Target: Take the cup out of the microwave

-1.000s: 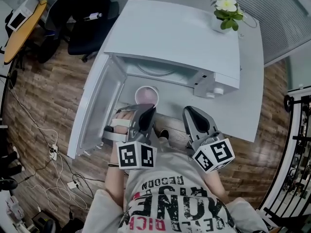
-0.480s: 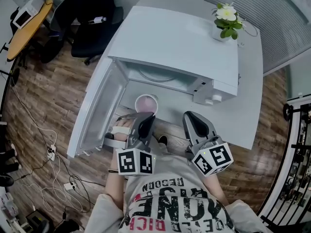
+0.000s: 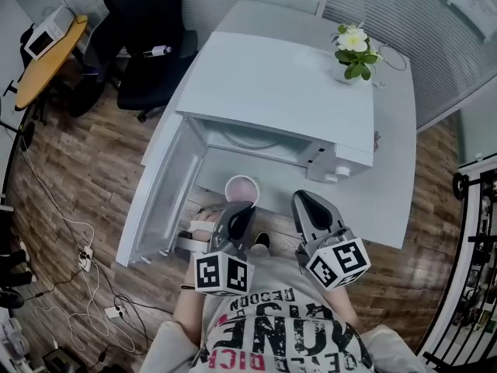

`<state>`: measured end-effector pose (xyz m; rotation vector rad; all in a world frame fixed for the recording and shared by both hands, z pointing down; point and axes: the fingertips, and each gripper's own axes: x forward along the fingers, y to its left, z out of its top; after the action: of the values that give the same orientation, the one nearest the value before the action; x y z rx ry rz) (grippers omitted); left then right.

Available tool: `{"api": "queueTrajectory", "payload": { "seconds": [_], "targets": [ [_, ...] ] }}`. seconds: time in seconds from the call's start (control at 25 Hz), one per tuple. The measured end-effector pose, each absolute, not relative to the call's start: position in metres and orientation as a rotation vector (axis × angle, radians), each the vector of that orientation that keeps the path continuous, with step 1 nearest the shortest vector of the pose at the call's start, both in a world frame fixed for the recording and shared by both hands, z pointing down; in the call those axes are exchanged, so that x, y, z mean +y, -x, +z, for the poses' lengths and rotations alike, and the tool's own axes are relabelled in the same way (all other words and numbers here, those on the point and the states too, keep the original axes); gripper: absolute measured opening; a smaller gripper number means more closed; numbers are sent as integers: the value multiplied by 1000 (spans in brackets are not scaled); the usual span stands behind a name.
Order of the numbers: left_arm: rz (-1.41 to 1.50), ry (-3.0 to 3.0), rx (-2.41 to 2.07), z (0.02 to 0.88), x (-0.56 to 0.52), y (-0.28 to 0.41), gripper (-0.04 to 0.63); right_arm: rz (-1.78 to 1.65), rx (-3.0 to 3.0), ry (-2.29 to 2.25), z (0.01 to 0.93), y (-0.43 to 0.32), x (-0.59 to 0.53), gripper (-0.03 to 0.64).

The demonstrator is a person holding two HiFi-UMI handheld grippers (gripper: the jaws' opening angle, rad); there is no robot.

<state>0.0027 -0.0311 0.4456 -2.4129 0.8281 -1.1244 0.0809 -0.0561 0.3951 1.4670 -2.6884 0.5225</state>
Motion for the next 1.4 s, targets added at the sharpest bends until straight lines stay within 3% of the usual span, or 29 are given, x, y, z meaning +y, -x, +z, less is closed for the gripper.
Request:
{"api": "queueTrajectory", "payload": {
  "seconds": [0.8,1.4],
  "targets": [
    [-401,2752,1434,397,-64,40,32,527,-2690,-1492,392,-69,-63,28],
    [-169,2728,1623,385,-57,48,32,501,-2689,-1505,390,-79,-52,28]
  ]
}}
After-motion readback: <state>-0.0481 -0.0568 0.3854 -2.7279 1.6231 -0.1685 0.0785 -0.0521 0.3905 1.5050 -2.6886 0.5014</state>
